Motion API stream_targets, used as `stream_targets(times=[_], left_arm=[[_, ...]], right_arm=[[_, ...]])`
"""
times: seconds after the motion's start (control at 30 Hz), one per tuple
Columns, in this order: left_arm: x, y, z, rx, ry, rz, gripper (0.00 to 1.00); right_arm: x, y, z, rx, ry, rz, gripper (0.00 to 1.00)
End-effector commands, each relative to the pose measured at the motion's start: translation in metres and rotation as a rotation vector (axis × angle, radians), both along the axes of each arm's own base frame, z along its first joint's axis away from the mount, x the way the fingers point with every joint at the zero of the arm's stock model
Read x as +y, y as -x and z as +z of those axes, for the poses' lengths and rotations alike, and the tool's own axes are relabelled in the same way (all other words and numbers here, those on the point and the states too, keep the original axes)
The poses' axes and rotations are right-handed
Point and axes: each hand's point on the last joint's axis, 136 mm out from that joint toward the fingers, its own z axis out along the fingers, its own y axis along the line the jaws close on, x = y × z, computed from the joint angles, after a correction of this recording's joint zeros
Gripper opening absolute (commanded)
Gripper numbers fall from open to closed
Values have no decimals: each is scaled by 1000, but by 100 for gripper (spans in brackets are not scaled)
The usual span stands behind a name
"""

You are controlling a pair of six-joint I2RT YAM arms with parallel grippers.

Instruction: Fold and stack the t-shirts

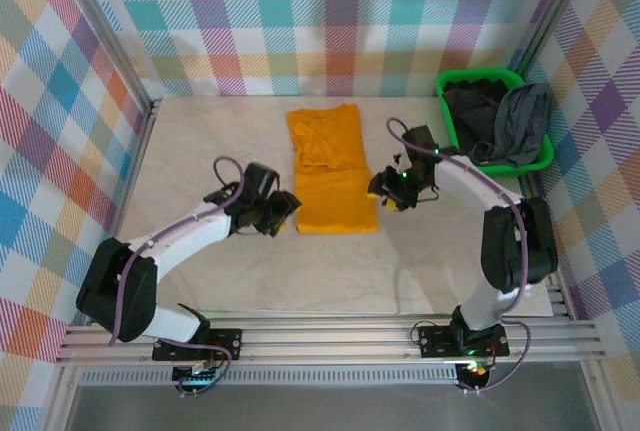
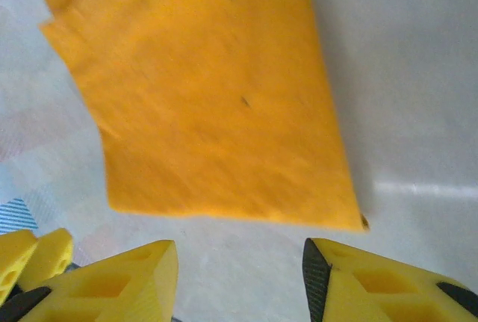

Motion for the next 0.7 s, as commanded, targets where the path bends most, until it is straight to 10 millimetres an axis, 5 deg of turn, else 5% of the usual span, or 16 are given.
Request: stream_targets(times=[0.0,0.17,0.33,0.53,0.67], left_arm=[[-15,4,-17,52,79,113,54],[-26,-7,-39,77,70,127,53],[-33,-16,-59,93,47,113,49],[-37,-26,-78,106,17,107,27],[-35,-34,-76,91,-3,105,8]], right_arm=[[3,21,-22,52,-26,-7,49],[1,30,-49,118,-4,6,48],[6,19,-63,144,1,13,46],[16,10,-72,192,-9,15,37],[21,5,-72,191,-25,3,19]])
